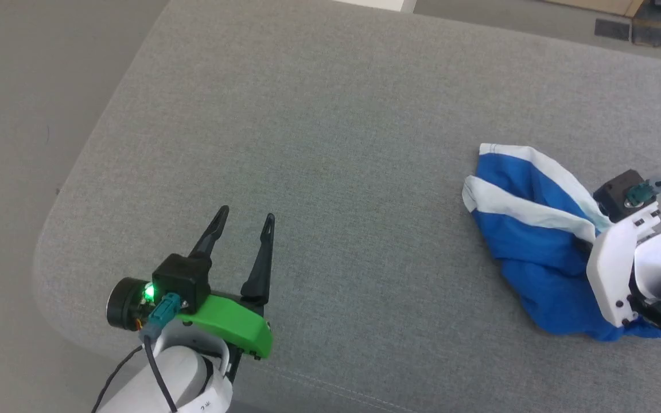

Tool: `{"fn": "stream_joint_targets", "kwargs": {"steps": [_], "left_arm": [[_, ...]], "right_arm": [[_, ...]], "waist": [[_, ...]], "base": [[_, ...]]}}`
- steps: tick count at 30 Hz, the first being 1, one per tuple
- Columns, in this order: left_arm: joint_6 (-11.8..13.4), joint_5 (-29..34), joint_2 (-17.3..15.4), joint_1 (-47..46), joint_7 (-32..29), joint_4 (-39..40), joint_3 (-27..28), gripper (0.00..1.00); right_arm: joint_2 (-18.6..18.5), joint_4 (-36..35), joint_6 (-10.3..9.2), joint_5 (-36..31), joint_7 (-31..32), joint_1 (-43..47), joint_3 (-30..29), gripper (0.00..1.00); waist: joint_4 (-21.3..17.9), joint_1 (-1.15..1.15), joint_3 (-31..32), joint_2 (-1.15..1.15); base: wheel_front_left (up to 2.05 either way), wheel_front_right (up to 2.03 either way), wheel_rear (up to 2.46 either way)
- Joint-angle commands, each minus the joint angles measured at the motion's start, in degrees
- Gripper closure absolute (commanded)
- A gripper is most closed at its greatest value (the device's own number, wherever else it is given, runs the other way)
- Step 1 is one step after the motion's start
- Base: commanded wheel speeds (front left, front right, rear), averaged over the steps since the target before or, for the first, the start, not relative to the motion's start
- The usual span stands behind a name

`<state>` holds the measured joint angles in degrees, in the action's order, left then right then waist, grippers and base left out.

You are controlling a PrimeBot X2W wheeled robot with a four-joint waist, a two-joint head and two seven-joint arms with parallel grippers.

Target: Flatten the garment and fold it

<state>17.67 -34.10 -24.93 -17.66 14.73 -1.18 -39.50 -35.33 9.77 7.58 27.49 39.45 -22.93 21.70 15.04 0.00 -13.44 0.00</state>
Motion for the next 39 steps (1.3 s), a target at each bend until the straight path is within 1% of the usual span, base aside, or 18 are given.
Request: {"fn": "stream_joint_targets", "kwargs": {"steps": [1,3,7,9,10,11,12,13,16,17,20,24,27,29,33,35,38,39], "left_arm": [[-0.33,0.40,0.38,-0.04,0.27,-0.39,0.35,0.00],[-0.57,0.37,0.54,0.33,0.27,-0.90,0.41,0.00],[-0.86,0.23,0.75,0.82,0.27,-1.74,0.50,0.00],[-0.84,0.07,0.74,1.20,0.26,-2.10,0.46,0.00],[-0.80,-0.04,0.68,1.50,0.24,-2.26,0.43,0.00],[-0.78,-0.10,0.63,1.67,0.23,-2.32,0.40,0.00],[-0.73,-0.21,0.52,2.03,0.19,-2.43,0.35,0.00],[-0.69,-0.25,0.45,2.21,0.16,-2.46,0.32,0.00],[-0.29,-0.55,0.05,3.20,-0.02,-2.18,0.33,0.00],[-0.19,-0.62,-0.04,3.40,-0.05,-2.07,0.37,0.00],[0.39,-0.94,-0.59,4.40,-0.09,-1.38,0.70,0.00],[0.90,-1.36,-1.13,5.51,-0.09,-0.42,1.03,0.00],[0.94,-1.55,-1.37,5.82,-0.13,0.17,1.06,0.00],[0.91,-1.54,-1.57,5.77,-0.17,0.51,1.05,0.00],[0.85,-1.62,-1.97,5.51,-0.41,0.84,1.13,0.00],[0.88,-1.67,-2.15,5.33,-0.48,1.04,1.25,0.00],[0.96,-1.74,-2.39,5.06,-0.50,1.21,1.51,0.00],[0.99,-1.76,-2.42,4.95,-0.52,1.24,1.57,0.00]], "right_arm": [[0.00,-0.42,-0.09,0.36,-1.10,-1.48,0.22,1.00],[0.58,-1.19,-0.09,1.27,-2.08,-2.24,0.21,1.00],[3.43,-3.56,-0.09,5.06,-2.73,-4.56,-0.17,1.00],[5.62,-4.88,-0.09,7.61,-2.60,-5.92,-0.26,1.00],[7.44,-5.59,-0.09,9.53,-2.41,-6.82,-0.55,1.00],[8.45,-5.90,-0.09,10.50,-2.34,-7.28,-0.89,1.00],[10.57,-6.39,-0.09,12.20,-2.33,-8.20,-1.83,1.00],[11.60,-6.64,-0.09,12.91,-2.40,-8.68,-2.36,1.00],[16.77,-7.76,-0.09,15.51,-3.78,-10.98,-6.60,1.00],[17.80,-7.96,-0.09,15.81,-4.30,-11.44,-7.80,1.00],[22.84,-8.39,-0.09,16.57,-6.68,-12.99,-15.10,1.00],[27.11,-7.05,-0.09,13.24,-8.23,-10.75,-26.01,1.00],[29.38,-4.40,-0.09,9.14,-7.74,-5.32,-34.96,1.00],[30.71,-1.89,-0.09,5.02,-7.75,-0.66,-41.86,1.00],[31.94,1.71,-0.09,-2.45,-8.79,7.29,-48.61,1.00],[32.23,3.01,-0.09,-5.11,-9.44,10.01,-50.10,1.00],[32.40,5.27,-0.09,-6.50,-9.67,11.46,-51.41,1.00],[32.41,5.64,-0.09,-6.98,-10.41,11.51,-51.15,0.52]], "waist": [[-0.57,0.00,1.54,0.00],[-0.93,0.00,2.80,0.00],[-1.55,0.00,5.45,0.00],[-1.87,0.00,6.80,0.00],[-2.11,0.00,7.69,0.00],[-2.22,0.00,8.06,0.00],[-2.45,0.00,8.83,0.00],[-2.55,0.00,9.19,0.00],[-3.15,0.00,10.53,0.00],[-3.29,0.00,10.72,0.00],[-4.18,0.00,11.31,0.00],[-5.37,0.00,11.37,0.00],[-6.12,0.00,10.87,0.00],[-6.65,0.00,10.34,0.00],[-7.62,0.00,9.38,0.00],[-8.19,0.00,8.81,0.00],[-9.14,0.00,8.31,0.00],[-9.45,0.00,8.23,0.00]], "base": [[0.00,0.00,0.00],[0.00,0.00,0.00],[0.00,0.00,0.00],[0.00,0.00,0.00],[0.00,0.00,0.00],[0.00,0.00,0.00],[0.00,0.00,0.00],[0.00,0.00,0.00],[0.00,0.00,0.00],[0.00,0.00,0.00],[0.00,0.00,0.00],[0.00,0.00,0.00],[0.00,0.00,0.00],[0.00,0.00,0.00],[0.00,0.00,0.00],[0.00,0.00,0.00],[0.00,0.00,0.00],[0.00,0.00,0.00]]}}
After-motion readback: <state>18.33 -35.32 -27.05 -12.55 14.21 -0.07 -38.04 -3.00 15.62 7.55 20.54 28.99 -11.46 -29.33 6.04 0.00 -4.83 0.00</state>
